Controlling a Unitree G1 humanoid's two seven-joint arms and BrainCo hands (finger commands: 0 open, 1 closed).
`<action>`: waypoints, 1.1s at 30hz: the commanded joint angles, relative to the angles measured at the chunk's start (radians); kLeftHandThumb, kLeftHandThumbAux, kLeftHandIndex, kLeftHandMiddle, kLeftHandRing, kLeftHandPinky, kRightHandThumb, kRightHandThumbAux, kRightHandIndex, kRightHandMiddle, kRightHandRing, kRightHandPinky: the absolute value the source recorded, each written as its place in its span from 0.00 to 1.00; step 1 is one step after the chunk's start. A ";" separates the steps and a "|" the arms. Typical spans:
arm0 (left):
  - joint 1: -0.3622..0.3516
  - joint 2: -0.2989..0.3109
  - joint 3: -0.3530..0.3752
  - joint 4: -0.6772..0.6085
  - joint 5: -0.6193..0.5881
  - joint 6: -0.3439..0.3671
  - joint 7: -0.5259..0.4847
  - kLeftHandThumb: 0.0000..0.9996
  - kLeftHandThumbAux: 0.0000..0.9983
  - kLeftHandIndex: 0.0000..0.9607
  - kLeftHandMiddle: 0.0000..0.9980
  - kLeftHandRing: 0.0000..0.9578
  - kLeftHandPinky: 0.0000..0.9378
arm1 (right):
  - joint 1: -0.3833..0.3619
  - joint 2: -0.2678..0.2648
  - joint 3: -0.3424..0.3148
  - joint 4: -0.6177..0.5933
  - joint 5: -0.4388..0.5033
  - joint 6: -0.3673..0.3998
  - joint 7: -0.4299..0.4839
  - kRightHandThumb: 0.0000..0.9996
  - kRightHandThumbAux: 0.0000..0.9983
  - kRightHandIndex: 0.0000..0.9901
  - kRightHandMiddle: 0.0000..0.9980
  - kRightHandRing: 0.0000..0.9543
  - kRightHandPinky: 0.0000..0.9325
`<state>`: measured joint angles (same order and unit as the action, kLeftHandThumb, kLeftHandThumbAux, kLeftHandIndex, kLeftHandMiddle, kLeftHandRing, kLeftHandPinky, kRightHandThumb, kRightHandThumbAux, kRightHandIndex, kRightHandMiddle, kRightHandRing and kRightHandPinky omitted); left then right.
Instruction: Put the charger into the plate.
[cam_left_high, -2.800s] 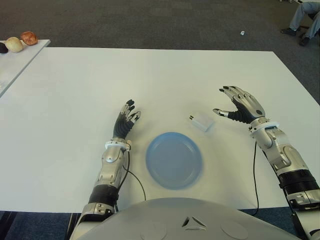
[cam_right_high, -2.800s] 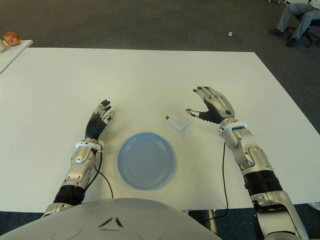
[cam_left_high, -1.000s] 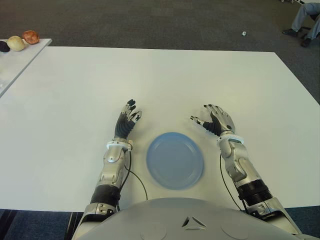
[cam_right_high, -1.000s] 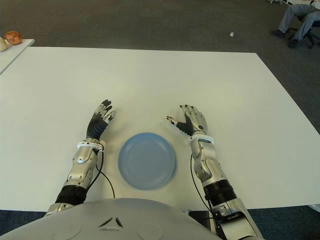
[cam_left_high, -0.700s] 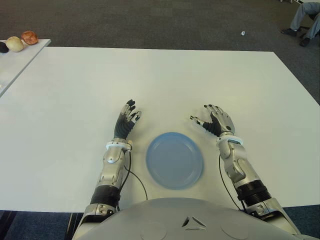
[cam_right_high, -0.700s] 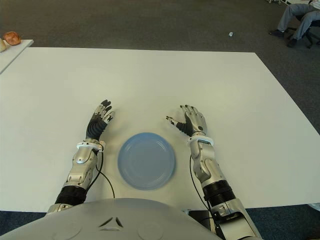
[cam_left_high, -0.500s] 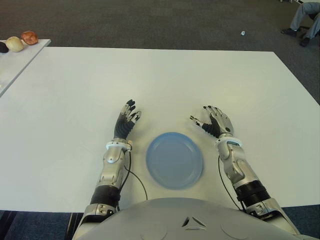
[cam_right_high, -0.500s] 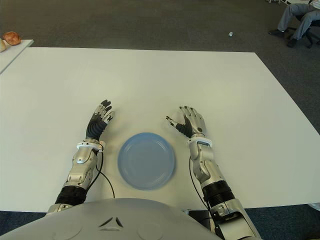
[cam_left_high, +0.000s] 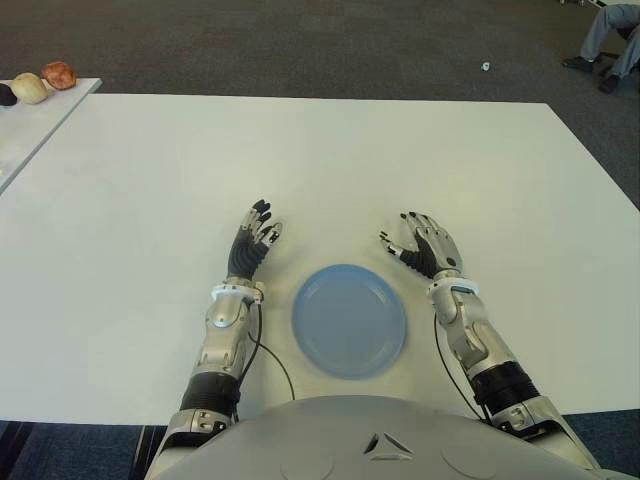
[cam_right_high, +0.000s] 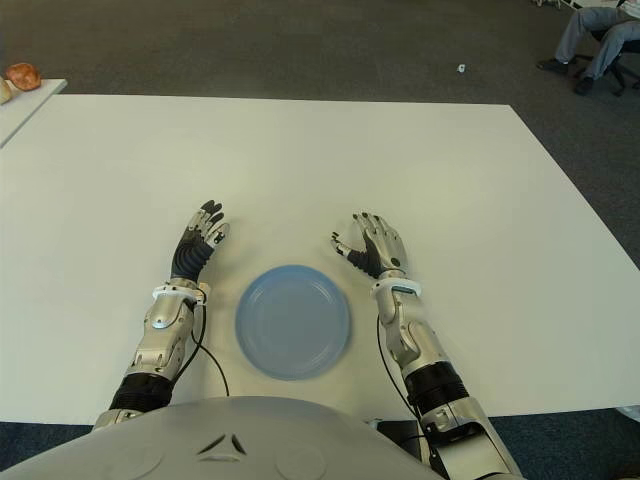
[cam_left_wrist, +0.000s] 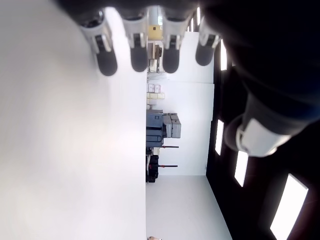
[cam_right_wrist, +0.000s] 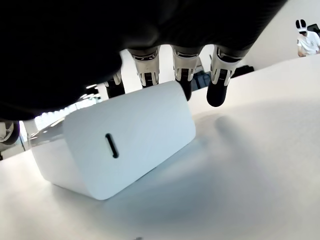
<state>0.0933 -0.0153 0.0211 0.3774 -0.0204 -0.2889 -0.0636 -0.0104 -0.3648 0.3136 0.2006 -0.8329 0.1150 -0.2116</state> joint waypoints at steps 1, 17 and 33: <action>0.053 0.006 0.002 0.038 -0.001 0.088 0.004 0.00 0.59 0.02 0.11 0.11 0.10 | -0.004 -0.009 0.005 0.021 0.017 -0.035 -0.017 0.19 0.18 0.00 0.00 0.00 0.00; 0.052 0.018 0.005 0.033 -0.007 0.098 -0.008 0.00 0.58 0.03 0.10 0.10 0.09 | 0.005 -0.041 0.019 0.015 0.005 -0.093 -0.015 0.19 0.16 0.00 0.00 0.00 0.00; 0.054 0.023 0.009 0.027 -0.019 0.088 -0.017 0.00 0.58 0.03 0.11 0.11 0.11 | 0.002 -0.064 0.055 0.079 -0.001 -0.113 -0.012 0.21 0.18 0.00 0.00 0.00 0.00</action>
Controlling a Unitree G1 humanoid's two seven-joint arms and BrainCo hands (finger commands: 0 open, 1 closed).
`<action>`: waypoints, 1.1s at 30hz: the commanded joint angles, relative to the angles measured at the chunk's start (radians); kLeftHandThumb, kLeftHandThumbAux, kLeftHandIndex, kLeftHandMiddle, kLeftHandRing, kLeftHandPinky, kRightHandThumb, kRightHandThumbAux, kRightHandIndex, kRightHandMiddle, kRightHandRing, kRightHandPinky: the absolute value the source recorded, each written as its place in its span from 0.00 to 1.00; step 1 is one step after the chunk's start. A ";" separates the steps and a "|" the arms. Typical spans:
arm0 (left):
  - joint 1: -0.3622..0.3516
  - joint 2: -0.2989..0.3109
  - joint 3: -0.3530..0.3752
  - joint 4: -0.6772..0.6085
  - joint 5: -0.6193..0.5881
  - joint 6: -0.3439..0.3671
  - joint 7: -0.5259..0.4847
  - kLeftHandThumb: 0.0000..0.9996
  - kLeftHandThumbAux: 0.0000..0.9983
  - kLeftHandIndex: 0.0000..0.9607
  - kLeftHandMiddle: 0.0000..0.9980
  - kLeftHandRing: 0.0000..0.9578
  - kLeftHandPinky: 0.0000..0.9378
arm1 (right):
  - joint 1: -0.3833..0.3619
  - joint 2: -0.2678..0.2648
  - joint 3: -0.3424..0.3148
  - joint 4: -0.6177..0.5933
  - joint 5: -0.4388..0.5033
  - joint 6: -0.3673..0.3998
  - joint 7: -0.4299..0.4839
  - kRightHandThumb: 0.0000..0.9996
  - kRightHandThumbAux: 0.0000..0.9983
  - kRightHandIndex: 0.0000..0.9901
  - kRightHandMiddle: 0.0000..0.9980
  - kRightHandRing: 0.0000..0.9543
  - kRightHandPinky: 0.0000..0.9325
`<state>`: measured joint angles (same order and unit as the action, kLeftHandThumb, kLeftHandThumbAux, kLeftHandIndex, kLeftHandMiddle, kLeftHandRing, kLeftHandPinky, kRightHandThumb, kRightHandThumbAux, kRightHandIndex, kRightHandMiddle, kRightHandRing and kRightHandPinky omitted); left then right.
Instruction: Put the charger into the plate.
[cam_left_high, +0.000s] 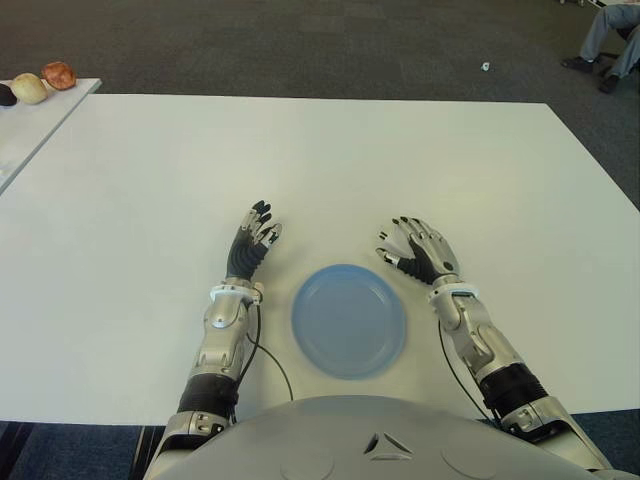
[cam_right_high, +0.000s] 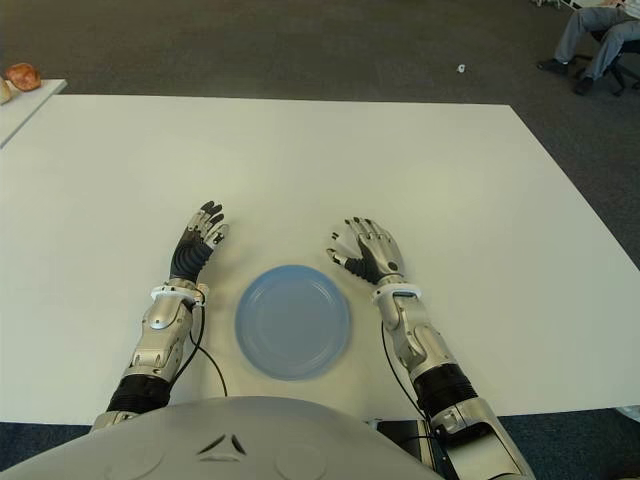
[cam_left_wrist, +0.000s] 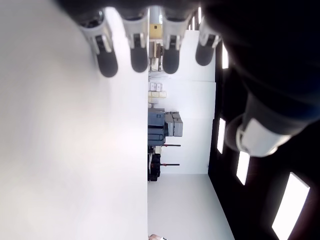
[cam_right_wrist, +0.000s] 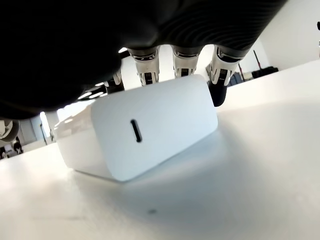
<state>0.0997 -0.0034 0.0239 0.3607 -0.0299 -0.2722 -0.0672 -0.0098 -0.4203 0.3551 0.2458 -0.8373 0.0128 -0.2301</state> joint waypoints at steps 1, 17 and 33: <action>0.048 0.012 0.006 0.043 -0.011 0.071 -0.014 0.00 0.58 0.03 0.11 0.11 0.11 | 0.000 -0.009 0.014 0.038 0.004 -0.013 0.006 0.21 0.18 0.00 0.00 0.00 0.00; 0.053 0.028 0.005 0.024 -0.011 0.085 -0.017 0.00 0.56 0.03 0.12 0.11 0.10 | -0.011 -0.031 0.001 0.082 0.022 -0.038 0.009 0.21 0.17 0.00 0.00 0.00 0.00; 0.061 0.038 0.000 0.010 -0.021 0.085 -0.031 0.00 0.56 0.03 0.11 0.11 0.09 | -0.018 -0.059 -0.008 0.051 0.014 0.043 0.112 0.18 0.21 0.00 0.00 0.00 0.00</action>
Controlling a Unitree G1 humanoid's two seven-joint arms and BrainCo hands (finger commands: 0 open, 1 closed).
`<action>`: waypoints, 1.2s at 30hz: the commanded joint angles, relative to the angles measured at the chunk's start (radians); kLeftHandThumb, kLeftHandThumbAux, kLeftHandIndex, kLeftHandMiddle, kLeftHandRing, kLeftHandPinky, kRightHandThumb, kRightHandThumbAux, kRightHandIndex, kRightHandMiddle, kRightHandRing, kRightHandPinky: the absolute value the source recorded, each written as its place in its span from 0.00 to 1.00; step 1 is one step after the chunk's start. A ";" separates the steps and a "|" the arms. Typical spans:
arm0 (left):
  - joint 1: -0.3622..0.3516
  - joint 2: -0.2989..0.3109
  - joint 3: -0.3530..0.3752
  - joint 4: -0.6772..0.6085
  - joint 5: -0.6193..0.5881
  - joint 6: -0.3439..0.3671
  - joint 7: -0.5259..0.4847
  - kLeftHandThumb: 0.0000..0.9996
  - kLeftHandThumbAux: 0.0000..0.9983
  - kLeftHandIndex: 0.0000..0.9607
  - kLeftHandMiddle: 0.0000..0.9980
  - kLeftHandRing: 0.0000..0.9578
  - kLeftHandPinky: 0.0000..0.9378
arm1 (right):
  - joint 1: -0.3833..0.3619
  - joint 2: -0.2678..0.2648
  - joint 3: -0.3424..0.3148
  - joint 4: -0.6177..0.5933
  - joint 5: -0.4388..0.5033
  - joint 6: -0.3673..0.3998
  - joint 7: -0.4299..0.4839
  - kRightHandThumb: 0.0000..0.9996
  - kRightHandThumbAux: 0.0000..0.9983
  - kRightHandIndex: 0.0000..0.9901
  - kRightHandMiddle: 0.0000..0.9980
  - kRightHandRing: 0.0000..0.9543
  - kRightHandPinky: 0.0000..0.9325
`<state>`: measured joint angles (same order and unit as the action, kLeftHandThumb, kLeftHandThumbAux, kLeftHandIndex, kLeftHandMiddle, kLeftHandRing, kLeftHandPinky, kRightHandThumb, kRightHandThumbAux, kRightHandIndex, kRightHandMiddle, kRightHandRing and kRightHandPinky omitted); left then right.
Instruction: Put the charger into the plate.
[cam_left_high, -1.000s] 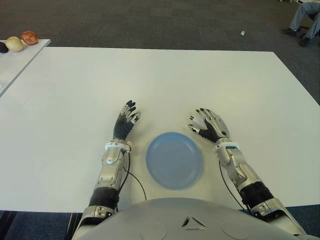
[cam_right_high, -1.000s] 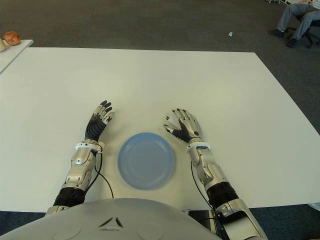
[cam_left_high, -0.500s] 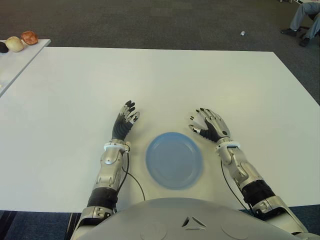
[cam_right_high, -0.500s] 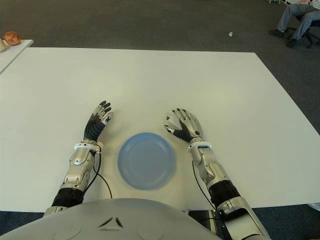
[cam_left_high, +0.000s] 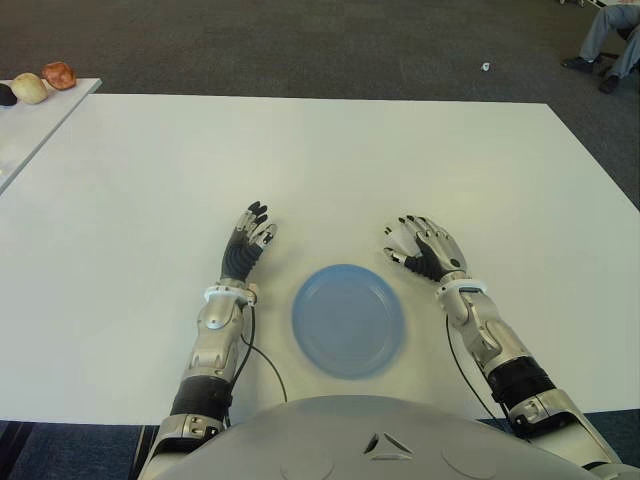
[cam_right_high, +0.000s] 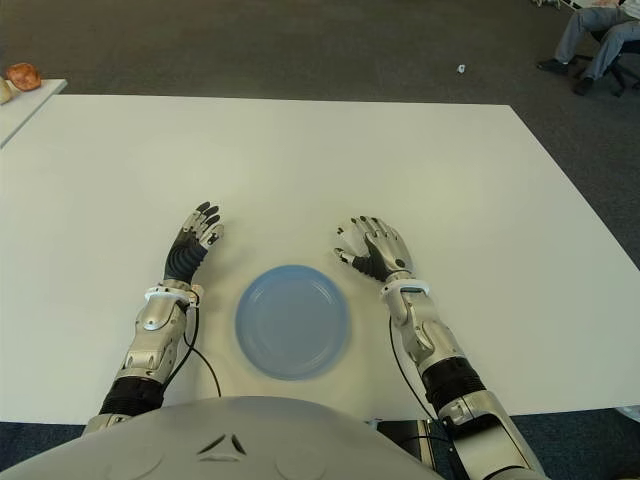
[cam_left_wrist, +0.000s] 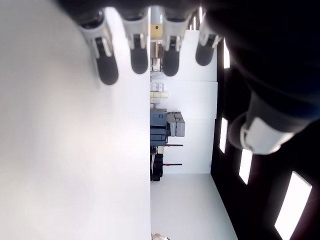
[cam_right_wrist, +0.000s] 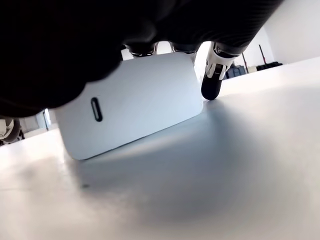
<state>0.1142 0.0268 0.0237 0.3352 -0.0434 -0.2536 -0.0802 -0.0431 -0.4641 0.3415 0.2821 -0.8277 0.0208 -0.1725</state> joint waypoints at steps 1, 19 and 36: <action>0.048 0.008 0.001 0.034 -0.008 0.067 -0.018 0.00 0.56 0.03 0.11 0.11 0.09 | 0.016 -0.016 0.006 0.013 0.004 0.040 0.061 0.18 0.21 0.00 0.00 0.00 0.00; 0.061 0.015 -0.007 0.016 0.000 0.068 -0.016 0.00 0.54 0.03 0.11 0.11 0.09 | -0.007 -0.075 0.044 -0.024 -0.083 0.122 0.154 0.20 0.23 0.00 0.00 0.00 0.00; 0.071 0.020 -0.006 0.014 -0.007 0.055 -0.030 0.00 0.54 0.04 0.12 0.11 0.09 | -0.001 -0.112 0.062 -0.101 -0.137 0.184 0.233 0.20 0.25 0.00 0.00 0.00 0.00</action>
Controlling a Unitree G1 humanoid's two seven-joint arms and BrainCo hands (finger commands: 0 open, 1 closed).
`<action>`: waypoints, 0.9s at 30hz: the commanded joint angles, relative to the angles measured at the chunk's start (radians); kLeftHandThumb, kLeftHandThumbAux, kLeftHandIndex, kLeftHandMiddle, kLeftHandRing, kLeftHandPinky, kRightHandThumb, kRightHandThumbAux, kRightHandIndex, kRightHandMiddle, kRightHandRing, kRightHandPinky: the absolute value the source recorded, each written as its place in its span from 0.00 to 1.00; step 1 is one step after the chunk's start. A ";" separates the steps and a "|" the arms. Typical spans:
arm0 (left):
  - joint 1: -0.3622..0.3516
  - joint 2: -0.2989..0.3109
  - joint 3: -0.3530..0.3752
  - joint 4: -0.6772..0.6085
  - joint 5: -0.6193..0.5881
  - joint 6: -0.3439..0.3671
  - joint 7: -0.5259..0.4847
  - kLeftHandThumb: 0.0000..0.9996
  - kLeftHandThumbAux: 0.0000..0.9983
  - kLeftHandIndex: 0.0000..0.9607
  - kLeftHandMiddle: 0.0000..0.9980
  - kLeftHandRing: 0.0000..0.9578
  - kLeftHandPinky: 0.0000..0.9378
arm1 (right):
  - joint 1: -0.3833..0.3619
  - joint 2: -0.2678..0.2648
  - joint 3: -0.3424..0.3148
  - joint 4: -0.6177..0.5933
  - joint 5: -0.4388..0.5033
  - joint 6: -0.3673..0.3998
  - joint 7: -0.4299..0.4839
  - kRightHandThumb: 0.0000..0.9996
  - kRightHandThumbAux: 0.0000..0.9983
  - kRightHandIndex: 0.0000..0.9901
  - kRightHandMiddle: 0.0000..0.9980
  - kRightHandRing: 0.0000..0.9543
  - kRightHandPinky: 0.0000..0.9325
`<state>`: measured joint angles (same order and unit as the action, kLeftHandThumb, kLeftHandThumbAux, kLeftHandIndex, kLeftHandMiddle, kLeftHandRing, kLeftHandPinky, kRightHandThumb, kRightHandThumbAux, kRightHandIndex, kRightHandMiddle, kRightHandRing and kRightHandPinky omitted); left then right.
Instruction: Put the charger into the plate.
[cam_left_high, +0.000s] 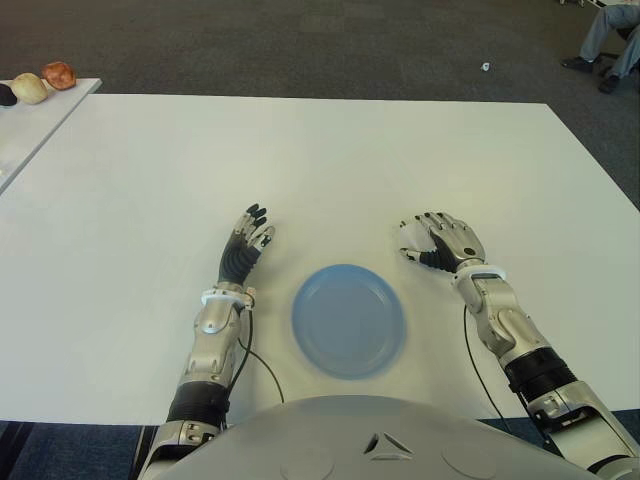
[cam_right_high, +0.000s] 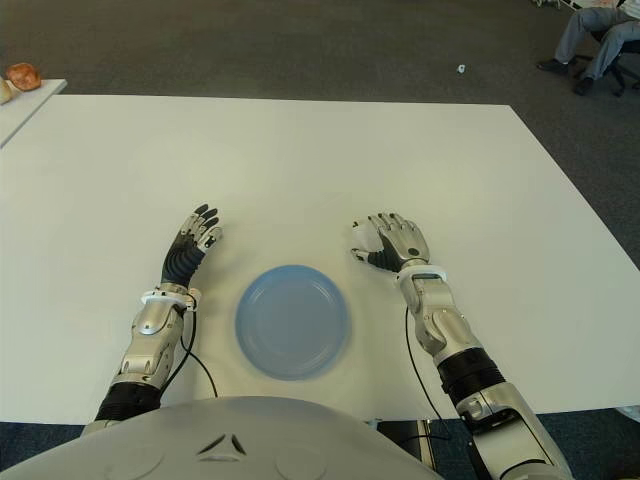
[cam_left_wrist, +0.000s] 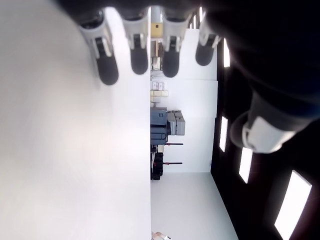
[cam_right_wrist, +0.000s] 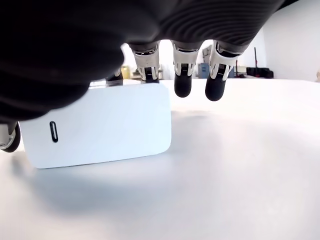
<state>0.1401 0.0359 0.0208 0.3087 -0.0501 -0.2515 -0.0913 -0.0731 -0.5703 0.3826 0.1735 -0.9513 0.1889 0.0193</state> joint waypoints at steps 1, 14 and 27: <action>0.047 0.010 -0.003 0.039 0.000 0.052 -0.020 0.00 0.54 0.04 0.12 0.11 0.09 | 0.030 -0.006 0.021 0.004 -0.014 0.018 0.043 0.20 0.25 0.00 0.00 0.00 0.00; 0.059 0.008 -0.001 0.025 -0.006 0.060 -0.024 0.00 0.54 0.04 0.12 0.11 0.09 | 0.049 -0.008 0.029 -0.029 -0.036 0.037 0.043 0.21 0.26 0.00 0.00 0.00 0.00; 0.064 0.003 -0.003 0.025 -0.013 0.061 -0.021 0.00 0.55 0.05 0.12 0.11 0.10 | 0.053 -0.019 0.051 -0.037 -0.083 0.030 0.022 0.20 0.28 0.00 0.00 0.00 0.00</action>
<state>0.1615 0.0420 0.0209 0.2892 -0.0600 -0.2514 -0.1035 -0.0453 -0.5830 0.4109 0.1204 -1.0165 0.2212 0.0247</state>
